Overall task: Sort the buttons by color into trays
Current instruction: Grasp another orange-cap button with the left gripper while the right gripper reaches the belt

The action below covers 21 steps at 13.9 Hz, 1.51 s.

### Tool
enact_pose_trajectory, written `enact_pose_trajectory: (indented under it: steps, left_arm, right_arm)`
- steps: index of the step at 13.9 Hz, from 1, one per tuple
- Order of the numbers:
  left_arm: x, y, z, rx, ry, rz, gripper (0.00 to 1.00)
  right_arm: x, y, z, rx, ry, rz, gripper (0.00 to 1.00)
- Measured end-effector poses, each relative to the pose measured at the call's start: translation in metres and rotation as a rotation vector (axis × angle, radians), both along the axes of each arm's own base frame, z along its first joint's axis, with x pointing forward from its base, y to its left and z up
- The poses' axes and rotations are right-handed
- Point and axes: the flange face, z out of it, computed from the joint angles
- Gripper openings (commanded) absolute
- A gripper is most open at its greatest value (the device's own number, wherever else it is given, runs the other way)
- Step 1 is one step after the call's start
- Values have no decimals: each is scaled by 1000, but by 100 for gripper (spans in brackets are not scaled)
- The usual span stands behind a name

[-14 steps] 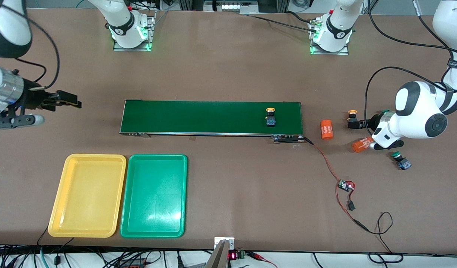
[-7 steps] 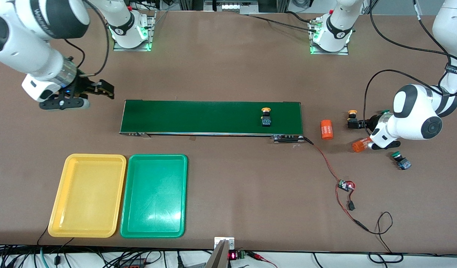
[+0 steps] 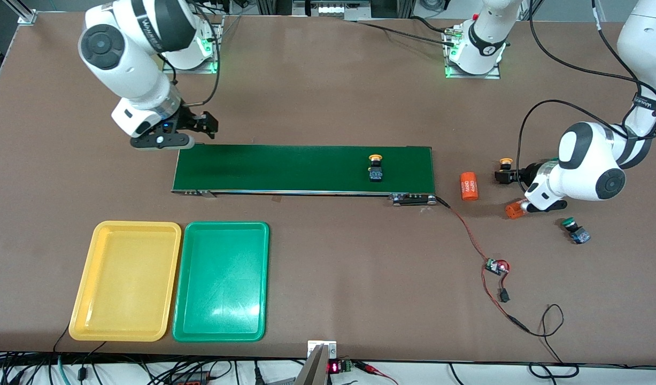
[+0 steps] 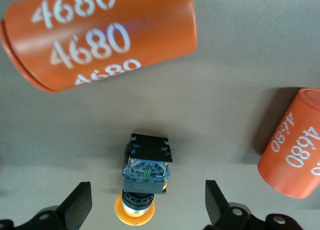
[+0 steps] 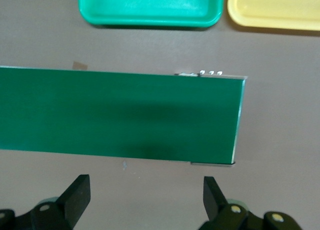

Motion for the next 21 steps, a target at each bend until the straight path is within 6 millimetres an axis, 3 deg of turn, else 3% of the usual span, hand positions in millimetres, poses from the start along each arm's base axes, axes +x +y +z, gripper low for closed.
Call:
enact_pose_trajectory:
  steps: [3,6,8,12,14,18,21]
  left_arm:
    - [-1,0,-4,7,4,-15,97]
    - [-3,2,-6,5,8,-12,93]
    - [-3,3,-7,4,8,-11,81]
    - [-3,9,-10,-2,2,1,40]
    - [-3,9,-10,-2,0,0,26]
    - [5,5,0,0,-24,-8,19]
    - [32,-7,45,7,-24,-47,16]
  right_arm:
    - [1,19,-14,15,-11,30,100]
    - [6,38,-30,41,-44,7,100]
    - [7,49,-39,56,-60,-5,100]
    - [10,65,-60,79,-73,-21,100]
    - [8,75,-70,79,-59,-28,100]
    - [3,90,-87,24,-59,-5,100]
    - [0,95,-91,14,-58,-13,100]
